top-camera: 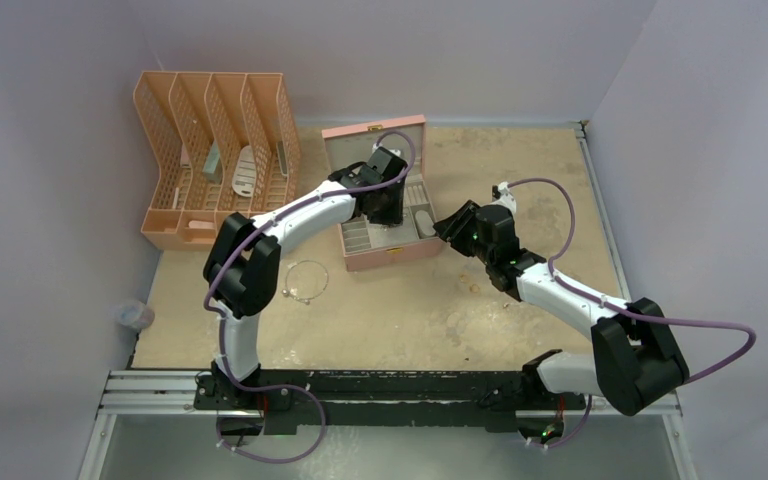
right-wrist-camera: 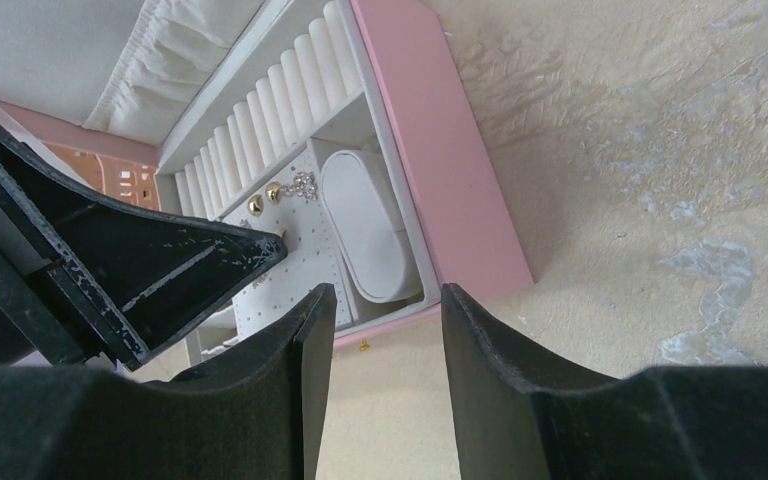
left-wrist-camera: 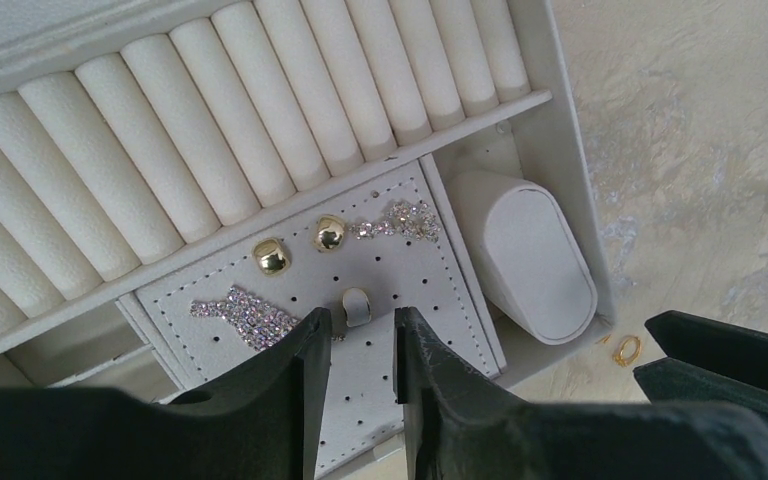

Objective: Organize the mixed jewelry

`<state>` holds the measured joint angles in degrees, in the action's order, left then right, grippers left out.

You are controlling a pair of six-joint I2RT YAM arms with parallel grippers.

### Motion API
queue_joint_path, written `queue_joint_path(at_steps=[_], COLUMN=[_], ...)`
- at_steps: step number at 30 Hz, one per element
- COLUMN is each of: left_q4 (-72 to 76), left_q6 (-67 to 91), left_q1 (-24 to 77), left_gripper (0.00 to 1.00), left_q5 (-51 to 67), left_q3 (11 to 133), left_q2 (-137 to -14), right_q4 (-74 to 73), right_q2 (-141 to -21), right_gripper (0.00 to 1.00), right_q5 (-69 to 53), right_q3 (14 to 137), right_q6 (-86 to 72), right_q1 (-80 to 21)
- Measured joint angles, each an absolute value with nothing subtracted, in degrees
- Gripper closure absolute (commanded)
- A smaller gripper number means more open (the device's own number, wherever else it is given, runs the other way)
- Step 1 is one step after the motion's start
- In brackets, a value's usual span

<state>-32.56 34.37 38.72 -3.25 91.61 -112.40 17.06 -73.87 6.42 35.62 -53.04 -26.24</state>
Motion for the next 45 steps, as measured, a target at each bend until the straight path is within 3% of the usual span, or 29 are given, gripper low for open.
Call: queue_joint_path(at_steps=[26,31,38,45], left_q4=[-36.25,-34.76,-30.13,-21.47], left_q6=[34.22,33.58,33.41,34.87], left_q1=[38.70,38.70,38.70,38.70], left_gripper=[0.65,0.58,0.40,0.31], left_q5=[-3.66,1.48,6.81,7.11], left_q3=[88.09,87.18,81.76,68.47], left_q2=[-108.16,-106.10,-98.04,-83.40], right_q4=[17.04,16.38,12.56,3.86], right_q2=[-73.69,-73.06,-71.81,-71.72], right_gripper=[0.54,0.54,0.55,0.57], right_q5=[6.44,6.55,8.99,13.34], right_q3=[35.29,35.29,35.59,37.41], right_q6=[-52.88,-52.84,-52.10,-51.99], right_q1=[-26.24,-26.24,-26.17,-25.91])
